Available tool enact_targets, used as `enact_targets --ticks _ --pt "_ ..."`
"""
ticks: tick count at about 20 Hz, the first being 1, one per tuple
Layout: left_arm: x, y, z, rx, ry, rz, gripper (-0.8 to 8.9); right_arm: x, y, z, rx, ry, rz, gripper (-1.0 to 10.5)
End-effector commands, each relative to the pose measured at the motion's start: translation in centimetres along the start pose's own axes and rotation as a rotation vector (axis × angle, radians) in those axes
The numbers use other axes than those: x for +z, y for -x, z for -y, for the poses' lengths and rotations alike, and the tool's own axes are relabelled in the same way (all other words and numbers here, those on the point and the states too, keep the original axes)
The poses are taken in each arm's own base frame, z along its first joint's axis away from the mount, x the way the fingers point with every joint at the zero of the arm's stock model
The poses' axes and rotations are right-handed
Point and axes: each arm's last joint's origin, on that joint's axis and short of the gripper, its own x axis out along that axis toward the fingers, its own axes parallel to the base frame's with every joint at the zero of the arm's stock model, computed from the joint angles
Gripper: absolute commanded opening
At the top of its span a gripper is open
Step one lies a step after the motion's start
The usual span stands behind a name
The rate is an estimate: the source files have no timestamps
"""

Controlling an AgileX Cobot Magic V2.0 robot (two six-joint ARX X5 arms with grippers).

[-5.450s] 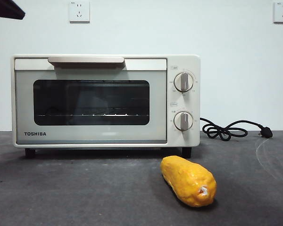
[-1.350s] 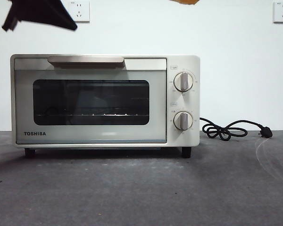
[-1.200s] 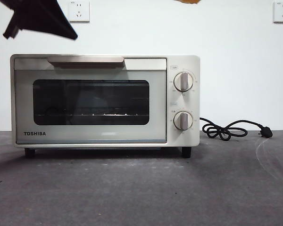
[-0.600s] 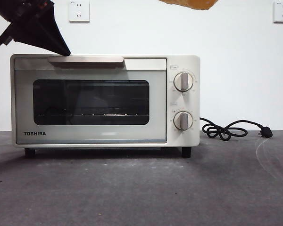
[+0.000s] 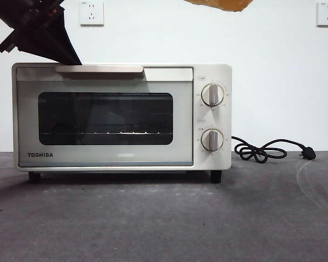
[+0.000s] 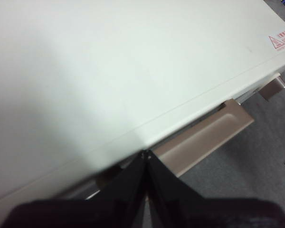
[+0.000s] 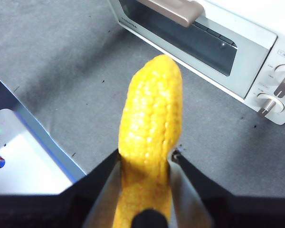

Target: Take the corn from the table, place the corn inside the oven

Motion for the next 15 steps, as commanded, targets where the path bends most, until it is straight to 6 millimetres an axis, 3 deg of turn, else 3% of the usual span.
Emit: enact_targets --ticks 1,15 --pt "-0.3 -0.9 -0.1 -0.004 -0.02 -0.035 -0.06 0.0 0.0 0.0 0.001 0.01 0.004 -0.1" --pt "-3.0 -1.8 2.0 -0.075 -0.033 -0.315 -0.06 0.0 0.0 0.0 0.001 0.01 0.004 -0.1"
